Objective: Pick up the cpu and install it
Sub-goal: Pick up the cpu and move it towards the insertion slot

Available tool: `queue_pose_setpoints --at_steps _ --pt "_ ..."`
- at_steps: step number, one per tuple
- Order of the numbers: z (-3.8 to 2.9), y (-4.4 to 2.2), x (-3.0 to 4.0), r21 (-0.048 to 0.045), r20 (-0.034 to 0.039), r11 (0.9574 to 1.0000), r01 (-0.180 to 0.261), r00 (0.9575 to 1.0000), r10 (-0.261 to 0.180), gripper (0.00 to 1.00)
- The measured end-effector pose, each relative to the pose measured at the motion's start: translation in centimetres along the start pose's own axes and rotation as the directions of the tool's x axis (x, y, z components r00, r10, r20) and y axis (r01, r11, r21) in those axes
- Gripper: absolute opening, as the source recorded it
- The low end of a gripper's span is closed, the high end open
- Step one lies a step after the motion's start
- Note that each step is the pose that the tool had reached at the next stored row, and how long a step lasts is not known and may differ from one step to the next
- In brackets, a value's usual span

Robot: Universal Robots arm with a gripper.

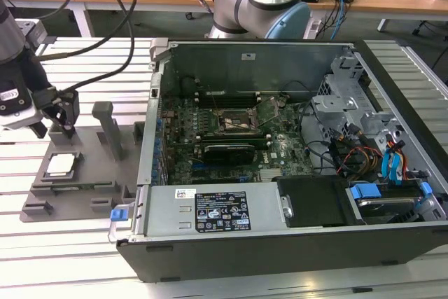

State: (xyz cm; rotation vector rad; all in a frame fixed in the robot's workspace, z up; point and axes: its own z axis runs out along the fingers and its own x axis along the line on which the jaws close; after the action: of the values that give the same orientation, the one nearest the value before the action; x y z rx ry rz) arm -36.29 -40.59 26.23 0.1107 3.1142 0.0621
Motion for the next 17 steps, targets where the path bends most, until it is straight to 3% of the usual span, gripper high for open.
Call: queue_pose_setpoints --at_steps 3,5,6,7,8,9,12,15,17 --pt "0.24 -0.01 0.01 0.0015 0.0001 1.0 0.0 1.0 0.0 0.55" --pt "0.37 -0.01 0.02 0.0098 0.0007 1.0 0.0 1.0 0.0 0.55" --pt "0.39 -0.02 0.01 0.0266 0.0019 0.9996 0.001 1.0 -0.001 0.55" --pt "0.4 -0.01 0.01 0.0633 0.0043 0.998 0.004 1.0 -0.005 0.55" --pt "0.42 -0.01 0.02 0.0824 0.0052 0.9965 0.015 0.9999 -0.016 0.55" --pt "0.45 -0.02 0.04 0.0869 0.0046 0.9957 0.031 0.9995 -0.031 0.55" --pt "0.62 -0.03 0.19 0.088 0.0022 0.9911 0.099 0.995 -0.1 0.55" --pt "0.69 -0.08 0.72 0.0875 0.002 0.9911 0.1 0.9949 -0.101 0.55" --pt "0.77 -0.13 1.48 0.0872 0.0023 0.9912 0.1 0.9949 -0.101 0.55"
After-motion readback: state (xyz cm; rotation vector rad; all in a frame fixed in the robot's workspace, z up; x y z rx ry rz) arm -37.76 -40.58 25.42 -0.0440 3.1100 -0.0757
